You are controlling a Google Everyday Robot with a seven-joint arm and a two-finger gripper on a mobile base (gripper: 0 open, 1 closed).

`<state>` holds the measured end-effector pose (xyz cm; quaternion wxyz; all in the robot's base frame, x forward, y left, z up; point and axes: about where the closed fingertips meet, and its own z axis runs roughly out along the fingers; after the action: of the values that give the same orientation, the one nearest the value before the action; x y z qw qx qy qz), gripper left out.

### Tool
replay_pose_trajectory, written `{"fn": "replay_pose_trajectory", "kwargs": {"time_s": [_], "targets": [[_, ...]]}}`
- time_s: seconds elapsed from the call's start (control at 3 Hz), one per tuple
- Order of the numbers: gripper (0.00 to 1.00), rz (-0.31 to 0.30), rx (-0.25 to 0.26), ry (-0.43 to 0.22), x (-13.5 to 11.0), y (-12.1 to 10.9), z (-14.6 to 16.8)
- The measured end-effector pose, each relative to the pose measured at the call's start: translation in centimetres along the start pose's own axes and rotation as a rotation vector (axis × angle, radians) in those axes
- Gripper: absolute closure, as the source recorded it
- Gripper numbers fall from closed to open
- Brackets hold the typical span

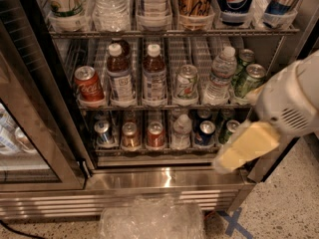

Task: Pick pepsi can from bottom shelf of fridge

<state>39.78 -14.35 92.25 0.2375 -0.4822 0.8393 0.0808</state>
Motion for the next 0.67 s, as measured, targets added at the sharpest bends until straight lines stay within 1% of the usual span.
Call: {"fn": "replay_pose_trajectory", "kwargs": {"time_s": [0.33, 0.67], "targets": [[0.00, 0.179, -0.037, -0.089, 0.9, 3.4, 4.8], [0.00, 0.216, -0.028, -0.094, 2.1, 3.8, 6.9]]}}
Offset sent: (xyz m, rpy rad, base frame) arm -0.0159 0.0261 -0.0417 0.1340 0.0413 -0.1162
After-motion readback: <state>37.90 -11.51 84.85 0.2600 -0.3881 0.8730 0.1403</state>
